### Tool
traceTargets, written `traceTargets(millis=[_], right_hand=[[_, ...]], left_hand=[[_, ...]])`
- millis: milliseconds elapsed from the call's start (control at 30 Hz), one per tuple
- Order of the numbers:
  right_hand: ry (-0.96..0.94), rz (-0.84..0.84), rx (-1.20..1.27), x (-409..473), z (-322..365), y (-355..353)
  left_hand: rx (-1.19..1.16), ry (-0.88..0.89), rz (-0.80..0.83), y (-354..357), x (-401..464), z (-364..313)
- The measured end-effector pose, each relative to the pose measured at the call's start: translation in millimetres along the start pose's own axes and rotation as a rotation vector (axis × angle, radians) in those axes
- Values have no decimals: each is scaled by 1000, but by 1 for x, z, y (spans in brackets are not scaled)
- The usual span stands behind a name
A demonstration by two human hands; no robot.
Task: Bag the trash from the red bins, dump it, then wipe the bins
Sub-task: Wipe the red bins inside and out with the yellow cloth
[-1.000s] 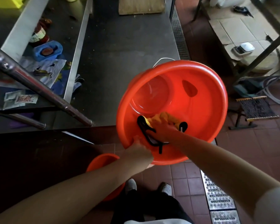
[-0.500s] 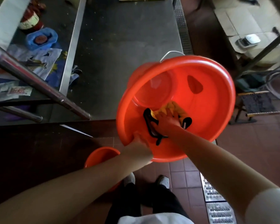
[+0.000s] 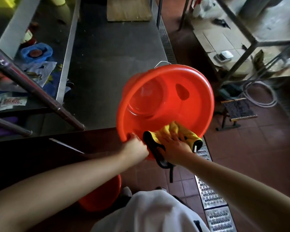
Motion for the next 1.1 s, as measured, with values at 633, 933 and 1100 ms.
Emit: traceTargets(millis=[633,933,1100], right_hand=[[52,146,55,108,5,7],[56,122,52,153,7,2],[5,124,77,114,9,-6]], left_hand=[[-13,138,73,19,8,-4],[40,106,66,18,7,0],[-39,118,80,10,10,5]])
Point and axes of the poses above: each hand's wrist, its own x-axis towards the middle knuckle, its own y-axis out of the palm, z = x × y, the point moved 6 cm from there along x, towards the middle knuckle, and after that the axes turned 3 degrees about y, right-handed, at the moved point
